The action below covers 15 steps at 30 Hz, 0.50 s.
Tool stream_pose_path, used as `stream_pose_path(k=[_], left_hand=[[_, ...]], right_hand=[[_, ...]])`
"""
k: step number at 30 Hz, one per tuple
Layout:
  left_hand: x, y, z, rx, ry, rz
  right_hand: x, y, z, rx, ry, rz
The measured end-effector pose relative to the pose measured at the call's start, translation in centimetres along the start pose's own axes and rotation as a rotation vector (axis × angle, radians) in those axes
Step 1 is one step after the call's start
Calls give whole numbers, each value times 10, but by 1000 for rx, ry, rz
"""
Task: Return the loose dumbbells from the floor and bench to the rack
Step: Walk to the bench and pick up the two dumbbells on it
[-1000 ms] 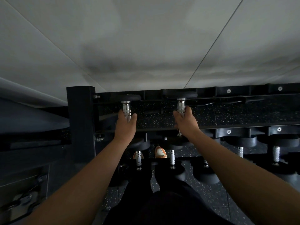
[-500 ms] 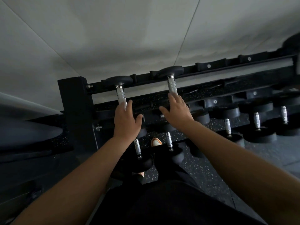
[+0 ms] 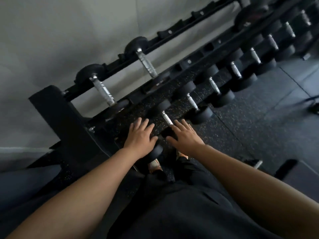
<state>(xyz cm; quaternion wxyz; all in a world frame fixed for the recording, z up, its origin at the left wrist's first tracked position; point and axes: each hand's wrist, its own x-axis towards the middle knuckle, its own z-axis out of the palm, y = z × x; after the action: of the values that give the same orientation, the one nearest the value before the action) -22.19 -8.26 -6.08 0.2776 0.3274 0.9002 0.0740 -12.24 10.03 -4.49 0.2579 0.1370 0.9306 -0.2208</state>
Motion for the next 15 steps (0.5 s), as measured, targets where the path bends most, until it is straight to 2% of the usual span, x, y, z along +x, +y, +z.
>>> stream_pose_path(k=[3,7,15], left_hand=[[-4,19,21,66,-160,80],[-8,62,47,156,-292,168],[-27,202,108,324,-442,415]], right_hand=[[-44,28,29,60,-17,97],[-109,66,64,179,-8,264],[-252,142,133,407,94,567]])
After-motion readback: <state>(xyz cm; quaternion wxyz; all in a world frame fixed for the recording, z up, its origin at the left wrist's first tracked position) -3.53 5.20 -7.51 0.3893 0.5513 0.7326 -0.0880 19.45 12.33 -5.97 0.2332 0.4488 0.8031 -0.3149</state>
